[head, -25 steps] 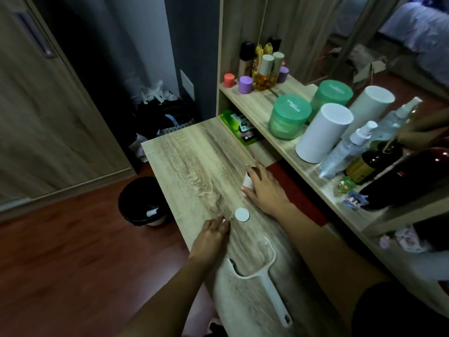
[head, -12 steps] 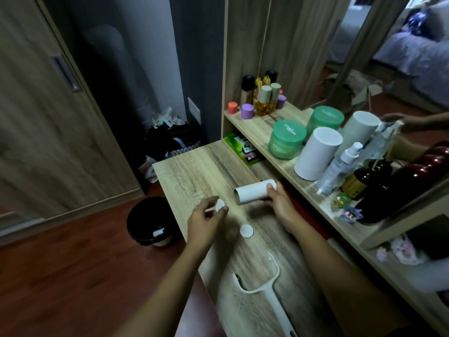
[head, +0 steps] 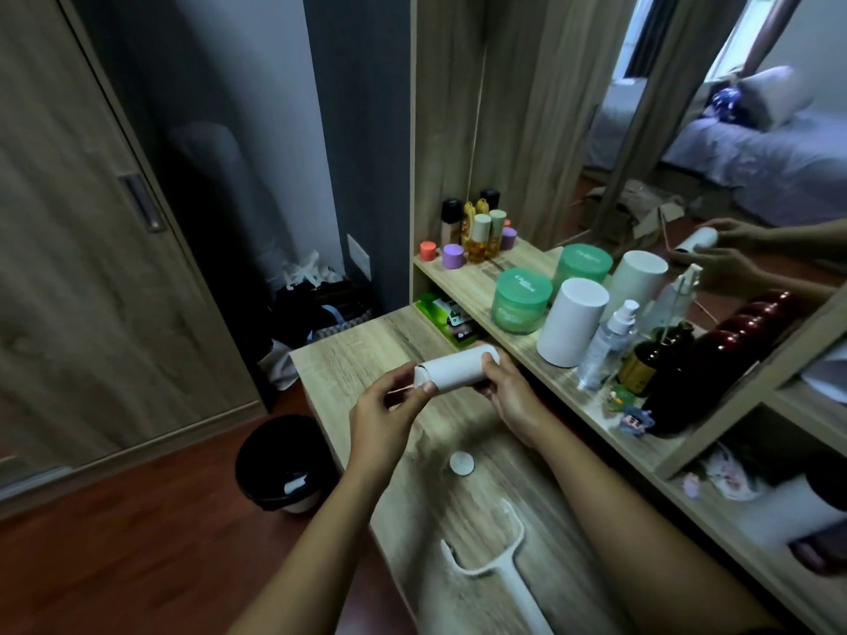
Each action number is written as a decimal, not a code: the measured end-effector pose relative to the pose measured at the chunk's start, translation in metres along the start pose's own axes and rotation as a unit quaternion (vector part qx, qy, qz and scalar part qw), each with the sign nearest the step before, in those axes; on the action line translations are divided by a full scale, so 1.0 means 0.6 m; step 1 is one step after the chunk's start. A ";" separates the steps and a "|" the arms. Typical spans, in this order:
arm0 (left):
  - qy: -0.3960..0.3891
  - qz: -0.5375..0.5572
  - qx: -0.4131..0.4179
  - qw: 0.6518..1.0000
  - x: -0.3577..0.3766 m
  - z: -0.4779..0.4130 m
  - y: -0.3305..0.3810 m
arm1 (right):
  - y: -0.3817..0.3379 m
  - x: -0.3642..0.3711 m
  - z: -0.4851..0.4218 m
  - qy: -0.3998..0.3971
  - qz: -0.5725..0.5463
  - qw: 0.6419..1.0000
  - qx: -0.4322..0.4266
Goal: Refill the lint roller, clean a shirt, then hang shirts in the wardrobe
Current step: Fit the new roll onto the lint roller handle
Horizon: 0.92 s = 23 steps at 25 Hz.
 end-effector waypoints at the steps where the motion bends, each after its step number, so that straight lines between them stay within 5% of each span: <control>1: -0.001 0.001 0.000 1.000 0.000 0.001 0.002 | -0.001 0.002 0.003 -0.004 0.006 1.000 0.002; 13: -0.010 -0.029 0.020 0.999 0.009 -0.001 -0.004 | -0.002 0.024 0.003 -0.060 0.036 0.997 0.015; 18: 0.071 -0.040 0.034 0.996 -0.020 -0.007 0.004 | 0.039 0.014 -0.015 -0.051 0.094 0.994 -0.004; 20: 0.084 -0.033 0.038 0.995 -0.028 -0.010 0.008 | 0.083 -0.014 -0.022 -0.021 0.262 0.965 -0.015; 23: 0.085 -0.032 0.049 0.995 -0.039 -0.013 0.013 | 0.191 -0.012 -0.007 -0.114 0.526 0.843 -0.004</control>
Point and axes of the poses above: each hand's wrist, its own z-axis away from the middle knuckle, its own x-axis out of the palm, y = z × x, the point moved 9 cm from there along -z, towards the middle knuckle, and after that the axes turned 2 degrees about -z, right-handed, at the moved point
